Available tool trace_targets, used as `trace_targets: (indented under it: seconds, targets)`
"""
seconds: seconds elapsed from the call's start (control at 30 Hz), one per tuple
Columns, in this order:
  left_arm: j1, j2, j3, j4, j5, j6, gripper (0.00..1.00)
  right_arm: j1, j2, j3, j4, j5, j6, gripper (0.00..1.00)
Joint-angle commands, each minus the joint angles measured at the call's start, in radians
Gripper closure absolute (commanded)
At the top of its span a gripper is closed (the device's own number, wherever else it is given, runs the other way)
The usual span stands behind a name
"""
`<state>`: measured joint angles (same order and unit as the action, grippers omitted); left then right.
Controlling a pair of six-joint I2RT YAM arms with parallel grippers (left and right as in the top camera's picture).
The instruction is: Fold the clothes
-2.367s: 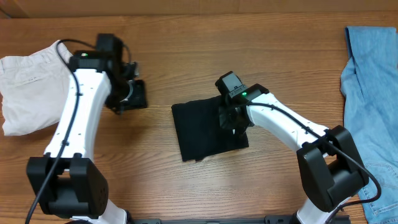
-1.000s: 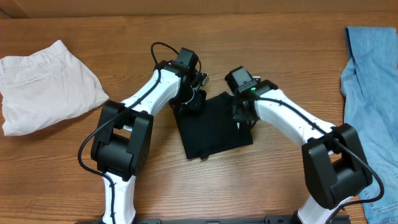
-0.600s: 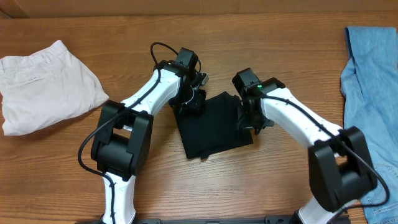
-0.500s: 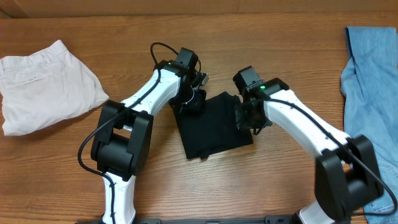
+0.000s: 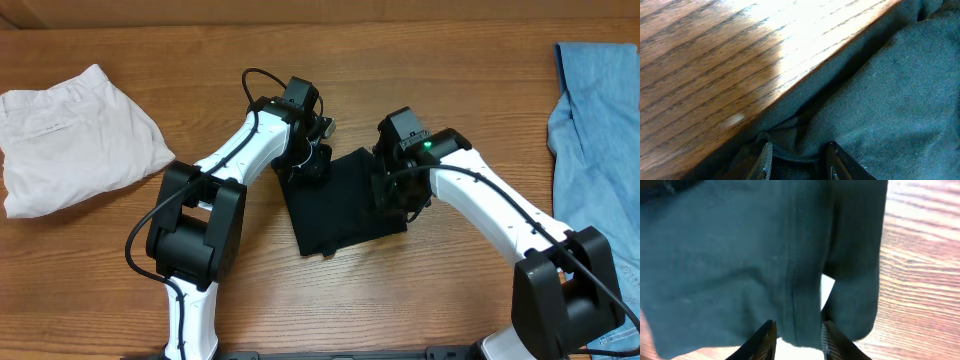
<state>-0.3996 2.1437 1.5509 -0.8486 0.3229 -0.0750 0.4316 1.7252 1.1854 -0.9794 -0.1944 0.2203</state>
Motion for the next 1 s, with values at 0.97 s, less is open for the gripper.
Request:
trace_targets:
  seconds: [0.97]
  targets:
    - [-0.007, 0.039, -0.013, -0.039, 0.01, -0.019, 0.62, -0.085, 0.1, -0.024, 0.159, 0.411, 0.043, 0.96]
